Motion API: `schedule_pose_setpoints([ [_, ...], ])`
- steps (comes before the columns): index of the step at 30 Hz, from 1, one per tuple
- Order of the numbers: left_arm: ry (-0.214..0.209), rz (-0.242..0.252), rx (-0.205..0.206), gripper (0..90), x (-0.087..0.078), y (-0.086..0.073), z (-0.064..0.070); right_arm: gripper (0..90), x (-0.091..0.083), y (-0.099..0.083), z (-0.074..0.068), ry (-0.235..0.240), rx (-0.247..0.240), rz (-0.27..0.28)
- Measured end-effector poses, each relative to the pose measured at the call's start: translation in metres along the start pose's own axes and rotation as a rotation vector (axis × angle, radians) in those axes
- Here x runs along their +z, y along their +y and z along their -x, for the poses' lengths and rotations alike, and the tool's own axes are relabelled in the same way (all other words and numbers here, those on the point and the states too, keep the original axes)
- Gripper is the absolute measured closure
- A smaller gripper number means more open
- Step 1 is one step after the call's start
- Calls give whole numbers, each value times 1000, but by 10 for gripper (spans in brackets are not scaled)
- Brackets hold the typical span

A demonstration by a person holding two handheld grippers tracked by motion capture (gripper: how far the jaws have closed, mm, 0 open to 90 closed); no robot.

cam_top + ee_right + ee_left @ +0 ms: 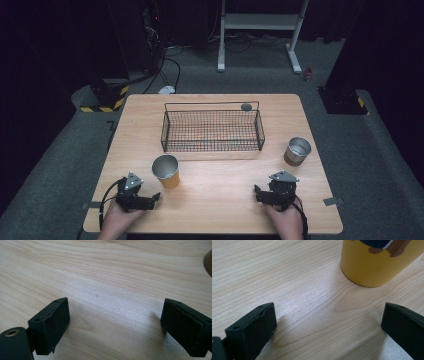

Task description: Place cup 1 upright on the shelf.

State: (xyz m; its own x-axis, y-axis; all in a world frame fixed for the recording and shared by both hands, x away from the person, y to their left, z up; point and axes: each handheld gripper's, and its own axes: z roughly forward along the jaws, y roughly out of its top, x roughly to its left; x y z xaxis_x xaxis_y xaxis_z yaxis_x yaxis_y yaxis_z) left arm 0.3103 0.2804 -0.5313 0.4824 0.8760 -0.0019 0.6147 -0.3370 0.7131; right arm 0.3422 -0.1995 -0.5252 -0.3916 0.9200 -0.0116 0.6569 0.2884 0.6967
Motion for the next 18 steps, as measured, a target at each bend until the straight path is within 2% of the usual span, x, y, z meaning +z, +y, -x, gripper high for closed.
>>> schedule_pose_setpoints([
  [18,-4,-3,8,7,-1,-1,-1,86,0,0,-2,12,-7,-2],
])
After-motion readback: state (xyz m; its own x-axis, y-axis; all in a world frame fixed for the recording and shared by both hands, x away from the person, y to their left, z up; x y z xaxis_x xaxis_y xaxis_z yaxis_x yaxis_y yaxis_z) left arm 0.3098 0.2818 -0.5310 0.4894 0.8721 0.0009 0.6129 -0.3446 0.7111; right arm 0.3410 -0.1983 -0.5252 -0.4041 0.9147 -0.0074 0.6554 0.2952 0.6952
